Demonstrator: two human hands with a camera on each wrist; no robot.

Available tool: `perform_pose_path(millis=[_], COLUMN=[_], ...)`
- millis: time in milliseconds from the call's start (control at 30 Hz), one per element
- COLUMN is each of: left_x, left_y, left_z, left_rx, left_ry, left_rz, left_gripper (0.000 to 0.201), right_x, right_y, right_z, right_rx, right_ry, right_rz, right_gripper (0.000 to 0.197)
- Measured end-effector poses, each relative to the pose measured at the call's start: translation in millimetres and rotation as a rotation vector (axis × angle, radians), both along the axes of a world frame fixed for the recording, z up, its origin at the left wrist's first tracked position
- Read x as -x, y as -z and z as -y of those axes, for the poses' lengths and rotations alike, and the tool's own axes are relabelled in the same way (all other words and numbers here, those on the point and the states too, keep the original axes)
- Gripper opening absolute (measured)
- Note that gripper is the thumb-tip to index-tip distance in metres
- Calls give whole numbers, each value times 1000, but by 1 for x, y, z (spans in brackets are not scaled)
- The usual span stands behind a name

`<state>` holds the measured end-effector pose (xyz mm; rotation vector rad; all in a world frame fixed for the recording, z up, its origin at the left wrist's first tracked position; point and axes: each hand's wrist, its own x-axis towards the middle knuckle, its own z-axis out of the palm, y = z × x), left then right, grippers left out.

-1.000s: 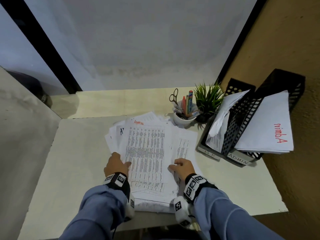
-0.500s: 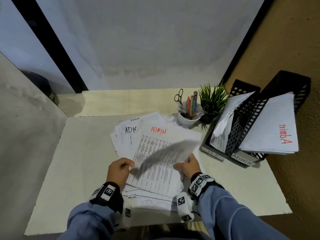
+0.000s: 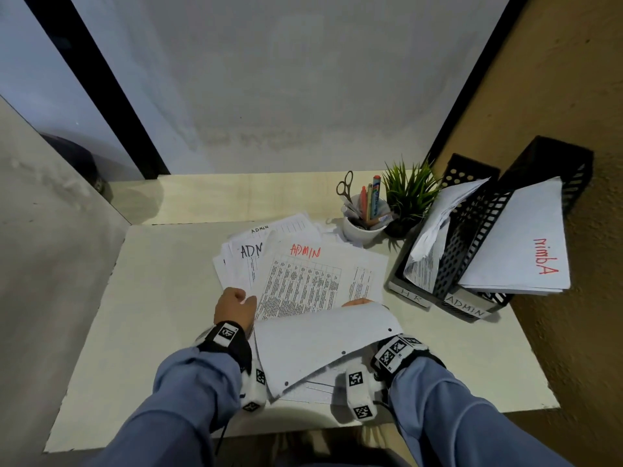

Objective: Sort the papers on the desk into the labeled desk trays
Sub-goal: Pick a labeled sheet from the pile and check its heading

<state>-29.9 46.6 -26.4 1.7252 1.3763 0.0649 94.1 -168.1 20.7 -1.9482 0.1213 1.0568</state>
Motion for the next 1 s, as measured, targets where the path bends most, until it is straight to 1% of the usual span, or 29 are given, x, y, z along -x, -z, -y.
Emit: perform_pose_path(millis=[33,100,133,200,267,333,367,400,467,533,567,633,667,700,767,833,900,1000], left_x=[0,0,0,1,3,5,6,6,8,9,11,14,16,18,22,25,24,21], left_y=[1,2,2,4,3,3,2,2,1,-1,-3,-6,-8,-8,-9,-10,-12,-8], left_z=[0,3,4,8,11,13,13,14,14,13,13,15,16,17,18,18,20,23], left_rx=[29,78,78,19,-53,-84,-94,-105,-119,-119,-125,-132,-111,-86,-14,83,207,351], left_ry=[29,77,97,149,192,187,177,173,172,148,135,116,107,103,92,55,0,-17], left_rz=[-13,-35,-54,-113,-139,-104,-90,-82,-58,9,47,135,186,224,262,309,354,394], left_gripper=[37,49,50,41,30,21,19,18,21,28,29,16,14,22,34,37,39,50], right_x=[-1,-3,-3,-4,-3,-4,-5,-4,-2,2,4,7,8,8,9,6,3,0], right_y=[4,8,11,17,15,19,20,20,21,17,17,18,18,18,14,9,7,11], right_z=[3,3,4,6,9,13,14,14,15,16,18,21,22,24,27,30,32,31], right_rx=[-63,-25,15,84,123,143,128,106,75,27,-12,-100,-139,-174,-254,-294,-301,-309], right_ry=[60,178,205,198,166,140,158,187,248,283,308,369,395,411,435,441,437,432], right_rz=[-8,17,14,13,-1,12,13,15,34,34,22,-8,-15,-23,-42,-50,-65,-77], right_gripper=[24,29,34,39,35,28,22,23,37,41,40,30,24,25,34,38,35,28])
